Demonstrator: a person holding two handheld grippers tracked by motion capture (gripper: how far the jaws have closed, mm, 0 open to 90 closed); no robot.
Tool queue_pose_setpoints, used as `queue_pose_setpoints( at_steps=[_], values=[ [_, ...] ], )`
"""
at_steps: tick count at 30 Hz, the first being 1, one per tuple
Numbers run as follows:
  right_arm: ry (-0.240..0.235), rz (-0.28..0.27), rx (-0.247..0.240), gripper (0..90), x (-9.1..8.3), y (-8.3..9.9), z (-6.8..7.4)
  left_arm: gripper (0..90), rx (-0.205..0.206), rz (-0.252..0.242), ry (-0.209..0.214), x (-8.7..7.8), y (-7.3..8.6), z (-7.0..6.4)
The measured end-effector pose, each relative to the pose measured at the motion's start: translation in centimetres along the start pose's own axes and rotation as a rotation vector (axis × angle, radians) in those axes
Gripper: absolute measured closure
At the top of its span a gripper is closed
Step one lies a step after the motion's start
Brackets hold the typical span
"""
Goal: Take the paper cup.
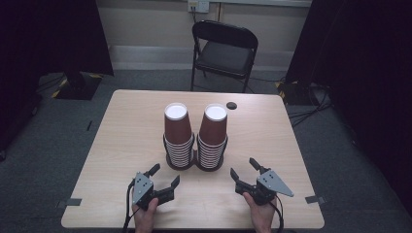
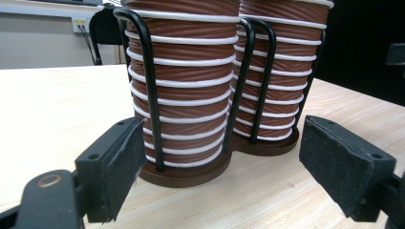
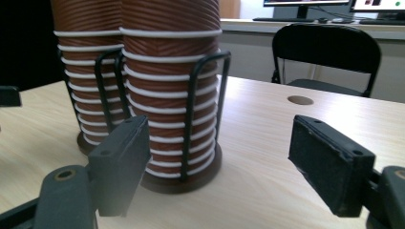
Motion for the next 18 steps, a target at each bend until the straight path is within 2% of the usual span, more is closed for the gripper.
queue_pose_setpoints(
  at_steps=[3,6,12,14,18],
  values=[
    [-0.025,0.005,-0.005,22.8,0.4,-0.5,0.3,15.7,0.014,-0.006,0.000,0.0,0.0,-0.1],
    [-0.046,0.019,0.013,24.1,0.6,-0.9,0.6,15.8,0.024,-0.010,0.002,-0.1,0.0,-0.2],
    [-0.060,-0.011,-0.001,25.6,1.1,-1.6,0.9,15.8,0.024,-0.013,0.005,-0.1,0.0,-0.3],
    [-0.081,-0.029,0.004,27.0,1.4,-2.2,0.9,15.8,0.033,-0.011,-0.004,-0.1,-0.1,-0.2],
    [-0.092,-0.022,0.018,25.4,1.8,-2.5,1.0,15.8,0.046,-0.011,0.000,-0.1,0.0,-0.3]
  ],
)
Point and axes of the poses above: each handheld gripper's, and its own axes: x roughly forward along the jaws, y roughly out of its underside, z roughly to its left, the point moved 8 cm from there along x, roughly forward along the jaws, and after that the axes turned 8 degrees about -z, right-handed, at the moved point
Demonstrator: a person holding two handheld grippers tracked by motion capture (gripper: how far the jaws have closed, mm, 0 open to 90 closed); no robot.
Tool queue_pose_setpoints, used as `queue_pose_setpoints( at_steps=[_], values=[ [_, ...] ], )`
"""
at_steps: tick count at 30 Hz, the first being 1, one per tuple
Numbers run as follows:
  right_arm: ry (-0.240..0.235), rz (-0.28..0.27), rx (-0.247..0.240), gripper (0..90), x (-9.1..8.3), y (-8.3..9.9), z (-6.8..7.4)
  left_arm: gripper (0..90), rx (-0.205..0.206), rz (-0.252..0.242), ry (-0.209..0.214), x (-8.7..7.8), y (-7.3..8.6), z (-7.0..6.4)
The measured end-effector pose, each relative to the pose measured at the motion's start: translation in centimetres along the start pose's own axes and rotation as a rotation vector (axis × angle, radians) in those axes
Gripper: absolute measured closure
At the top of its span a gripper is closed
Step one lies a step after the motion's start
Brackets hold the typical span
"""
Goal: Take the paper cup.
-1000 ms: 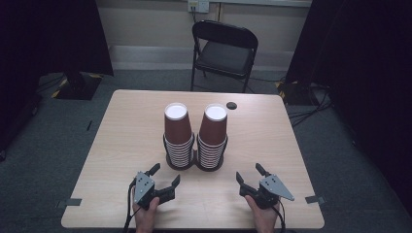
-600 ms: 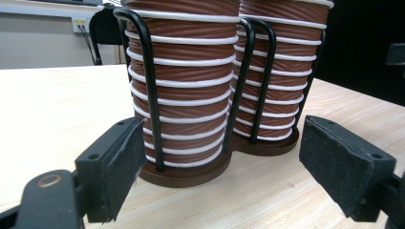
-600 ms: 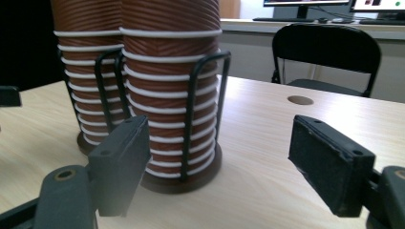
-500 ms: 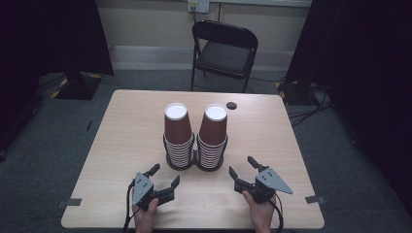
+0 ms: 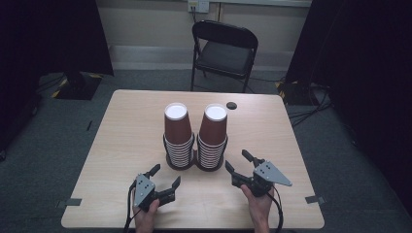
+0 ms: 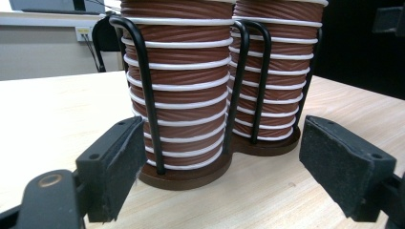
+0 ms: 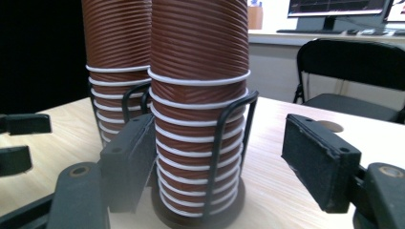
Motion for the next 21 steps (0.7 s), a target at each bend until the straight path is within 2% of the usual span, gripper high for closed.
queue_pose_setpoints(
  at_steps=[1,4,6,9,12,14,17,18,21],
  values=[
    [0.000,0.012,0.006,21.6,0.3,-0.1,-0.1,15.8,-0.004,-0.002,0.002,0.0,0.0,0.0],
    [-0.006,0.020,0.017,18.2,0.6,-0.3,-0.1,15.9,-0.005,-0.005,0.001,0.0,0.0,0.0],
    [-0.015,0.015,0.043,13.4,0.9,-0.7,-0.1,15.8,-0.003,-0.006,0.000,0.0,0.0,0.0],
    [-0.026,0.016,0.056,13.2,1.3,-1.2,-0.2,15.9,0.000,-0.001,0.003,0.0,0.0,0.0],
    [-0.037,0.016,0.052,13.2,1.8,-2.0,-0.3,15.9,0.002,0.004,0.001,0.0,0.0,0.0],
    [-0.064,0.026,0.040,13.2,2.2,-2.4,-0.1,15.9,0.003,0.004,0.006,0.0,0.0,-0.1],
    [-0.067,0.017,0.033,13.3,2.5,-3.1,0.0,15.9,0.001,0.002,0.003,0.0,0.0,0.0],
    [-0.068,0.007,0.019,13.3,2.8,-3.8,0.1,15.9,0.001,0.004,0.004,0.0,0.0,0.0],
    [-0.081,0.005,0.022,13.1,3.3,-4.6,0.0,15.9,0.004,0.003,0.005,0.0,0.0,0.0]
  ],
)
Point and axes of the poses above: each handheld gripper's, and its own axes: x roughly forward along the jaws, y roughly out of its underside, z roughly to its left, the point moved 8 cm from there along x, roughly forward along the jaws, and after that the axes turned 8 degrees about -z, right-handed, at the moved point
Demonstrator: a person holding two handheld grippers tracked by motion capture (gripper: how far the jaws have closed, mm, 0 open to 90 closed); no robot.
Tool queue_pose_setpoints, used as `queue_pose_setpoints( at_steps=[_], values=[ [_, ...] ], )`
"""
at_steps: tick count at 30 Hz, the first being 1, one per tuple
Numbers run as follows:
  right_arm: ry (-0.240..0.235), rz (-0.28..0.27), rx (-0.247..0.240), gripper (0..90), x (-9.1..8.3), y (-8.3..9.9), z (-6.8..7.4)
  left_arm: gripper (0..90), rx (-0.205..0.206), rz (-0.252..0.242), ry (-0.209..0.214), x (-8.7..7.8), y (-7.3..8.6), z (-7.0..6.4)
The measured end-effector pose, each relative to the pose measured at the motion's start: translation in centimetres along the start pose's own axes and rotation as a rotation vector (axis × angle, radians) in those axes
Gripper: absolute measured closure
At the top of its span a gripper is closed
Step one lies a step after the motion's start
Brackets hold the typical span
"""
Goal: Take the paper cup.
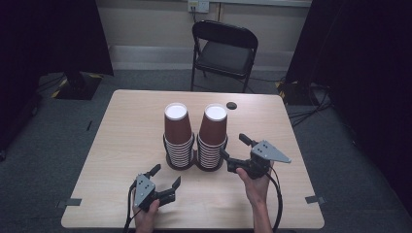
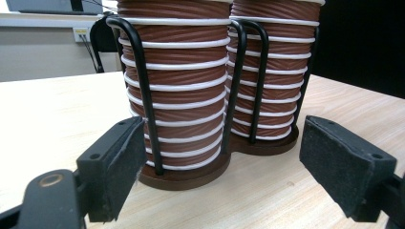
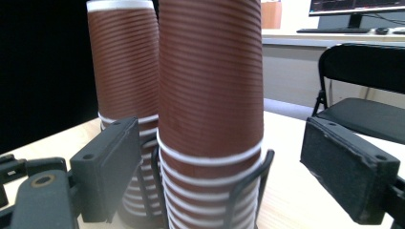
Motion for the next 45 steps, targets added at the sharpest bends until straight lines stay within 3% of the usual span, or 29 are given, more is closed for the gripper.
queue_pose_setpoints(
  at_steps=[12,26,45],
  values=[
    [-0.032,-0.007,-0.003,13.0,2.7,-2.5,0.1,15.9,-0.001,-0.004,0.006,0.0,0.0,0.0],
    [-0.039,0.012,0.003,13.3,5.3,-3.6,-0.2,16.0,0.001,-0.008,0.005,-0.1,0.0,-0.1],
    [-0.060,0.072,0.033,12.2,8.7,-1.4,-0.2,16.0,-0.003,-0.017,0.010,-0.1,-0.1,-0.1]
  ],
)
Point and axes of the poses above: each handheld gripper's, and its own axes: x roughly forward along the jaws, y roughly out of its underside, z roughly to its left, the point moved 8 cm from there along x, roughly forward along the jaws, and after that the axes turned 8 degrees about -z, right-handed, at the moved point
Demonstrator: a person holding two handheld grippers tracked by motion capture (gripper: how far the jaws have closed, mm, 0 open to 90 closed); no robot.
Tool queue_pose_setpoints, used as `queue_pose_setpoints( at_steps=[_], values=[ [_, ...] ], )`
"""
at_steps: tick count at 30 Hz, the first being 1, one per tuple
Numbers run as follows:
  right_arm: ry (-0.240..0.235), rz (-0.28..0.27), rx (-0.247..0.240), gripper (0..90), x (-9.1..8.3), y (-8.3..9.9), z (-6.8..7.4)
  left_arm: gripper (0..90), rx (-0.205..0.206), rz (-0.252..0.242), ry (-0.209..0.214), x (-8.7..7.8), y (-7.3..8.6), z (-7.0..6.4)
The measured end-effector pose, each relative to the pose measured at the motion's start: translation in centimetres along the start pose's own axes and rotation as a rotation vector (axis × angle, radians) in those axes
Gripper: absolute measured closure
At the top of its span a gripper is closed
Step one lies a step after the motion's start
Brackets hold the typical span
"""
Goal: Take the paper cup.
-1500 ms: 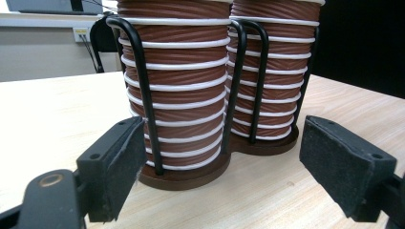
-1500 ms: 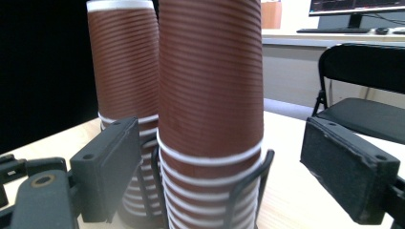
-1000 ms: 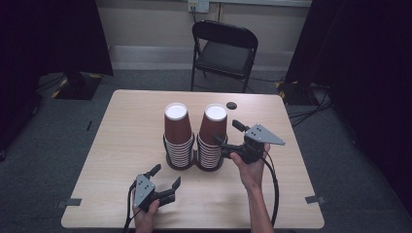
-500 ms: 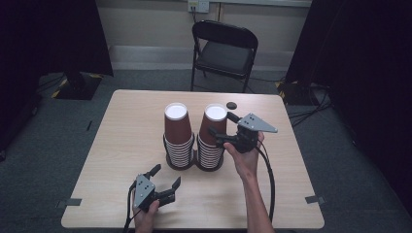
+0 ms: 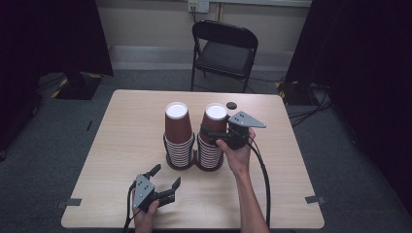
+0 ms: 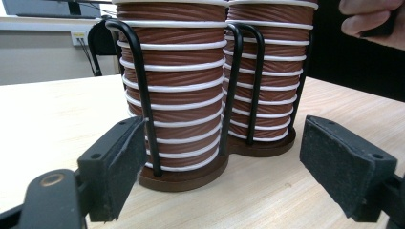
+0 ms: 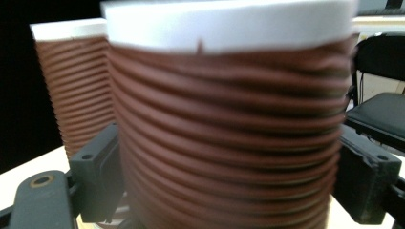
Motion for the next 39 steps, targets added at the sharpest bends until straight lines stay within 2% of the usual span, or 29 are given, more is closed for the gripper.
queue_pose_setpoints(
  at_steps=[2,14,23,35,39],
  values=[
    [0.000,0.013,0.008,11.9,0.3,0.4,0.0,16.0,0.002,0.003,0.000,0.0,0.0,0.0],
    [0.004,0.101,-0.017,9.5,0.9,1.7,0.1,16.0,0.009,0.003,-0.002,0.0,0.0,0.1],
    [0.003,0.126,-0.014,10.5,1.0,1.7,0.0,16.0,0.003,0.004,0.003,0.0,0.0,0.0],
    [-0.005,0.127,-0.019,11.7,1.0,1.3,0.1,16.0,0.009,0.003,-0.002,0.0,0.0,0.1],
    [-0.003,0.092,-0.020,12.0,0.8,0.5,0.1,16.0,0.002,0.002,0.002,0.0,0.0,0.0]
  ],
)
Point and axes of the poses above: each handheld gripper's, and its own axes: x roughly forward along the jaws, y roughly out of its underside, z roughly to its left, the point moved 8 cm from there along x, roughly forward along the jaws, and after that the axes turned 8 degrees about -z, right-handed, at the moved point
